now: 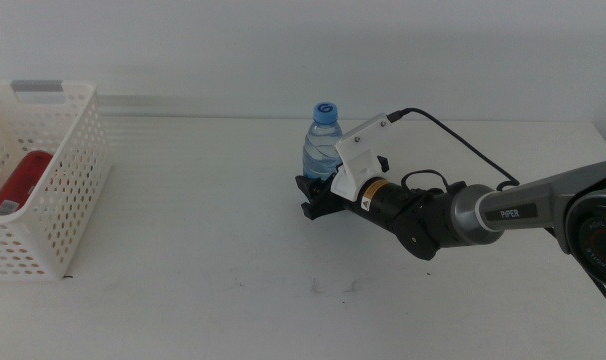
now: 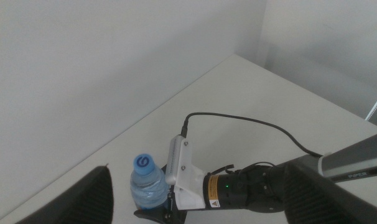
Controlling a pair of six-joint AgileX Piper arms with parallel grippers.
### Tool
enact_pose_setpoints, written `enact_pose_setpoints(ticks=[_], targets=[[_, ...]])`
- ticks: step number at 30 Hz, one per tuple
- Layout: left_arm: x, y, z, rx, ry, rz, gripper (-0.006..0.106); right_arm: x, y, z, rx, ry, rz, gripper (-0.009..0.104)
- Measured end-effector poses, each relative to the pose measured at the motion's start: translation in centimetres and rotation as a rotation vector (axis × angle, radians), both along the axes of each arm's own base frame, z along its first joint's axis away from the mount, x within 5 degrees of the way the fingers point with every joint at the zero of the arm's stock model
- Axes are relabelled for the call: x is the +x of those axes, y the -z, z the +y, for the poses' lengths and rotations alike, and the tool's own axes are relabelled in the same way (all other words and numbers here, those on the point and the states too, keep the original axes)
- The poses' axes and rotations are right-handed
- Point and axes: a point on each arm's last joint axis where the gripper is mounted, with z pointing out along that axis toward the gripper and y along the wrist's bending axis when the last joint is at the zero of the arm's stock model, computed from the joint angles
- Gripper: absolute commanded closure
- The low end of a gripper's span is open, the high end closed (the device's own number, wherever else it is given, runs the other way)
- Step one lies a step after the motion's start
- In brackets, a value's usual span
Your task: Use arms to grab the bottles and put them into the dustbin to the left of the table.
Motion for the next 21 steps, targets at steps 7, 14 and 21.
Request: enact_pose_setpoints(ticks=[7,14,21], targets=[[0.0,0.0,0.0,0.000,0.000,0.000,0.007,0.1,0.1,0.2,0.010,-0.007,0.009,0.002],[0.0,0.0,0.0,0.000,0.000,0.000,0.007,-0.5,-0.5,-0.1,-0.012,0.002,0.105,0.004],[0.0,0.0,0.0,0.000,0.000,0.000,0.007,-3.8,-2.3,-1.4,-0.016,0.005,0.172,0.004]])
